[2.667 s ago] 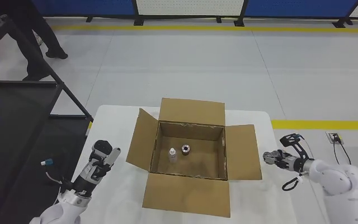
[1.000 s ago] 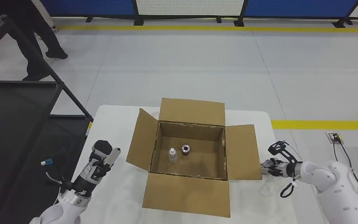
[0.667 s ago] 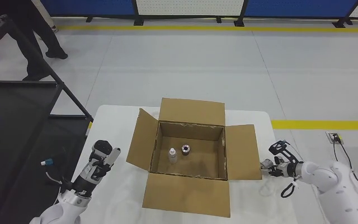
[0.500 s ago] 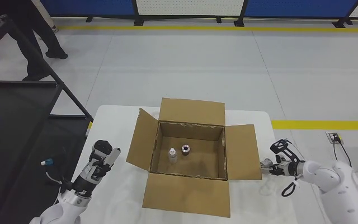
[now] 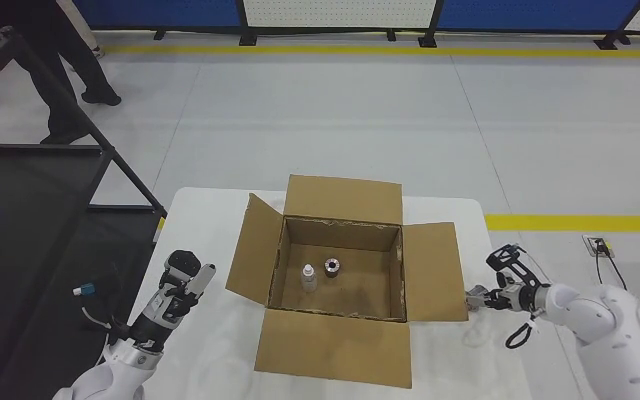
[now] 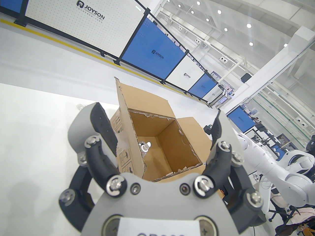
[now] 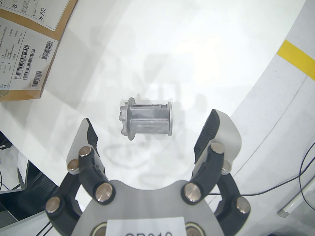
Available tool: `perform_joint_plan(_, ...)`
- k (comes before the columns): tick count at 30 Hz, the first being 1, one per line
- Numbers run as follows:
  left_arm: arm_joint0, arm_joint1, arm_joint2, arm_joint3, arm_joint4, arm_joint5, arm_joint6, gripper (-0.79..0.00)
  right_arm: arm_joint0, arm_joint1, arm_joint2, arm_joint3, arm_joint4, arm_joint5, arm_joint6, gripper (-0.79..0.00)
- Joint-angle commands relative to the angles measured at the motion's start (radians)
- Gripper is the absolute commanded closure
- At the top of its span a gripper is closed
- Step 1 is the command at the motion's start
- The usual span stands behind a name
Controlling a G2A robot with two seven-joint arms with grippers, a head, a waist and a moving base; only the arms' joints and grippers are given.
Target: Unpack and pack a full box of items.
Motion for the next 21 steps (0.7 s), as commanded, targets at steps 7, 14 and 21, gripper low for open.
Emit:
perform_joint_plan(7,0.0,0.0,0.0,0.0,0.0,0.0,0.0,-0.785,-0.01,0.009,0.003,-0.03,0.01,0.028,0.003,-0.785)
perform_joint_plan(14,0.0,0.0,0.0,0.0,0.0,0.0,0.0,-0.785,-0.004,0.022,0.072,-0.112,0.084,0.18,0.034,-0.785)
perform_joint_plan(21,0.0,0.0,0.0,0.0,0.0,0.0,0.0,-0.785,-0.114,0.037,0.198,-0.471,0.105,0.382,-0.015,-0.785)
